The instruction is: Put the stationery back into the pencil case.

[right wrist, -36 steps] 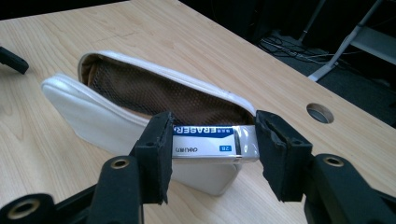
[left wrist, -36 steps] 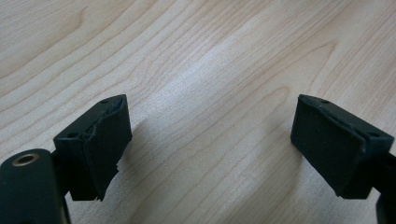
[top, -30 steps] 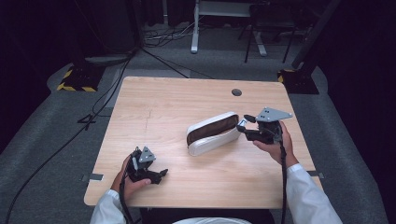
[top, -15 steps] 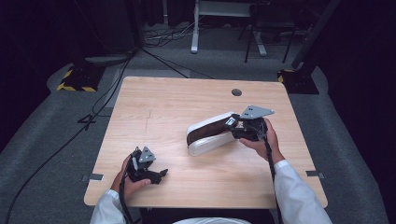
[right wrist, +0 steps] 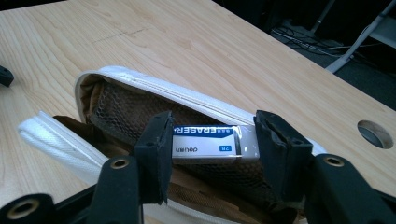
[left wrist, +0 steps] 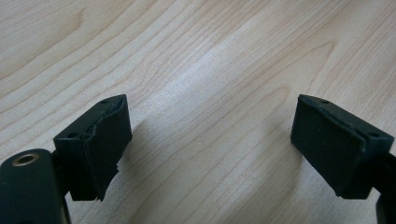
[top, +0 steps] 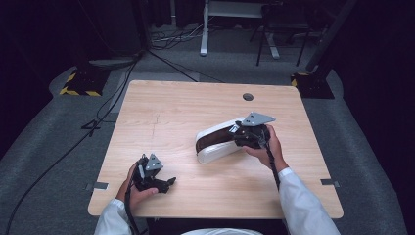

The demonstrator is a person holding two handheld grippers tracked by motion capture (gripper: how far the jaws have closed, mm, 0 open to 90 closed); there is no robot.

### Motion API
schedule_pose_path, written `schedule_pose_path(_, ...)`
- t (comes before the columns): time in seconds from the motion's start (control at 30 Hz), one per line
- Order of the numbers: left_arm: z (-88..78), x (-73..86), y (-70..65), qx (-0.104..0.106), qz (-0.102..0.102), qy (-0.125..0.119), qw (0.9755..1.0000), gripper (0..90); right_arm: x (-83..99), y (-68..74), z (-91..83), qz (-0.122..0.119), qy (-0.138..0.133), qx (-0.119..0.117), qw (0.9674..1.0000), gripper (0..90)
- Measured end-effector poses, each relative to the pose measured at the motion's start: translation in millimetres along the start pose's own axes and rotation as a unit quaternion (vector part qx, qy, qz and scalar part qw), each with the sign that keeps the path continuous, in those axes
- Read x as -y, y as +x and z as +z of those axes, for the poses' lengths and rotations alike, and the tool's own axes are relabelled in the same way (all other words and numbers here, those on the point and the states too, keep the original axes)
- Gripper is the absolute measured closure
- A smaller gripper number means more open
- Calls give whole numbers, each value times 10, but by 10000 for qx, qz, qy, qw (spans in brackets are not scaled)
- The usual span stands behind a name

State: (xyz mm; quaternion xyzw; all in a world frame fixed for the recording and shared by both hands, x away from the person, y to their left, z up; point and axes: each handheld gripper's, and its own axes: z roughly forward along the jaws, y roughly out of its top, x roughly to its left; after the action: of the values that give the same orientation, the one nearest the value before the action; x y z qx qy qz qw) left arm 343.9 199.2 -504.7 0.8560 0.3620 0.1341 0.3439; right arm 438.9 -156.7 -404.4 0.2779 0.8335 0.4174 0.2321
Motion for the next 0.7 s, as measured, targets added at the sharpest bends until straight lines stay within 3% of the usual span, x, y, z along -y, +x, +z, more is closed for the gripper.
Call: schedule_pose_path(0.7,0,0,0,4,-3,1,10000,129,52,-56,150,201,219,11,9996,483)
